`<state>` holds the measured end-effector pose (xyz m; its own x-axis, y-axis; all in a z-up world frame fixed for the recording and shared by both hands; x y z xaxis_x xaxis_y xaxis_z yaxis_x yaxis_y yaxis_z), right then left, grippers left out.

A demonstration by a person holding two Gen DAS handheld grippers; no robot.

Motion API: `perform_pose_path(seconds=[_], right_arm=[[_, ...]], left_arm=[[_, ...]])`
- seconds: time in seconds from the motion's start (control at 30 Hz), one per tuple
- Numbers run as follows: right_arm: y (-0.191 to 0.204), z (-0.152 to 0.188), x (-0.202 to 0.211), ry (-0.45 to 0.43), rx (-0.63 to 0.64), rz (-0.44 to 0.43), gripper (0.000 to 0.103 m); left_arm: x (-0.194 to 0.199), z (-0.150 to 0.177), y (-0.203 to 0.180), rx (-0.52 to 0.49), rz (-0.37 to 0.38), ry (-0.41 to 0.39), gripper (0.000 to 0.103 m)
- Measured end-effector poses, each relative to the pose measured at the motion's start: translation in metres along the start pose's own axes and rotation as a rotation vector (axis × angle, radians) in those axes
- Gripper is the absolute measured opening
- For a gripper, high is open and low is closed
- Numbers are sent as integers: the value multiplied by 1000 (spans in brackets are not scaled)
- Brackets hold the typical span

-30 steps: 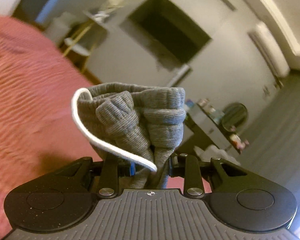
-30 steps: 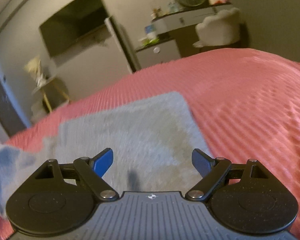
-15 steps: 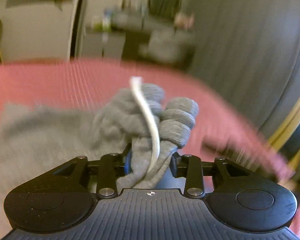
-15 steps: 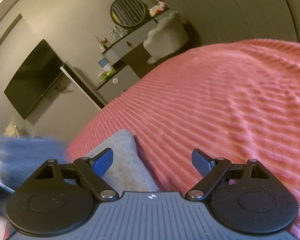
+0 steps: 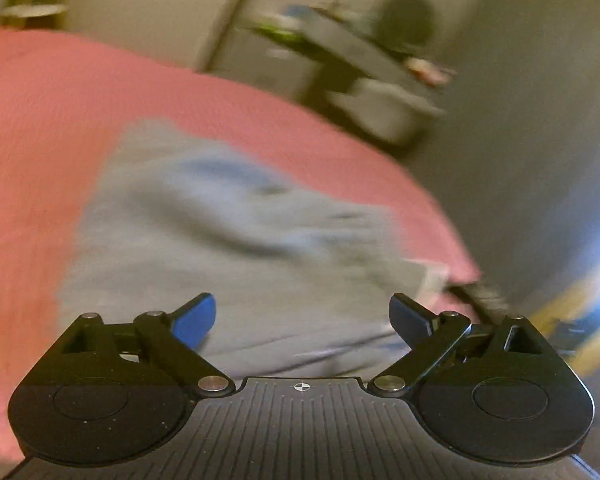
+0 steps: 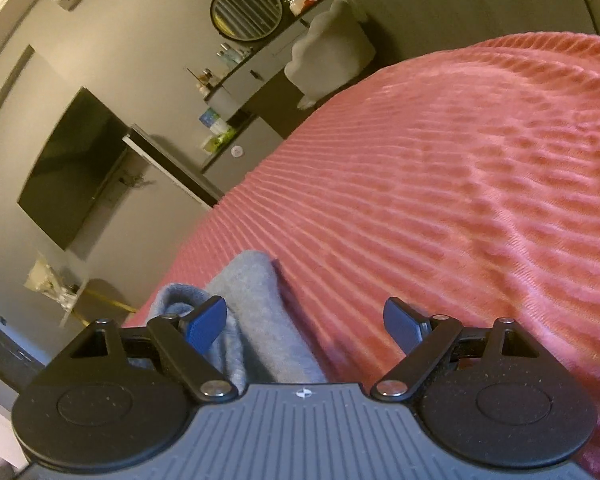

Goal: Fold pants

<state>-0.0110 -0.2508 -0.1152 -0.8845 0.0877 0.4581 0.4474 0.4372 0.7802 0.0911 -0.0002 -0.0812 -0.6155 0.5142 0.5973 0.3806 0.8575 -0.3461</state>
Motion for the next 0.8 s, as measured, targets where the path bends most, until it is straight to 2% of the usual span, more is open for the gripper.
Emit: perform_pose_path(seconds=[0.07,0.17,0.27,0.33,0.4,0.47,0.5,0.6,0.67,0.7,0.73,0.8], right_arm=[[3,1,2,15,-20,-37,86],[17,2,14,33,-17,-102,86],[42,2,39,37,-69,-252,86],[61,7,53,46,-92,-344,86],[78,18,54,95,-58,-377,85],[89,32,46,170,-39,-385,77],[91,38,43,193,-46,-385,70],[92,47,32,240,-62,-369,67],[87,51,23,246,-32,-306,57],[83,50,21,229,-10,-261,44],[78,48,21,214,-5,-228,36],[72,46,20,218,-20,-212,36]], left_arm=[[4,20,23,64,-61,26,97],[11,32,38,158,-58,18,97],[10,28,36,117,-59,-19,98],[3,30,33,75,-79,14,98],[-1,31,27,43,-99,30,98],[5,34,19,26,-102,31,99],[6,35,20,30,-100,32,99],[9,35,23,54,-89,23,99],[8,36,25,66,-86,24,99],[6,36,26,68,-86,25,99],[3,37,25,67,-86,28,99],[2,37,24,57,-88,32,100]])
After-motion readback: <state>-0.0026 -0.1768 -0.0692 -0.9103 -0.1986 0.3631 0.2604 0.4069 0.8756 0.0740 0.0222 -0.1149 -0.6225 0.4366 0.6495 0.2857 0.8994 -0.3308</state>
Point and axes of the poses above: each gripper's, at about its wrist camera, not at the fingertips, and x roughly against the way its jaws point, y to its left, z to its underside, the point moved 7 cm from there along -x, roughly the way its jaws point, and after that the axes turned 11 degrees about -x, right-handed, at the moved point
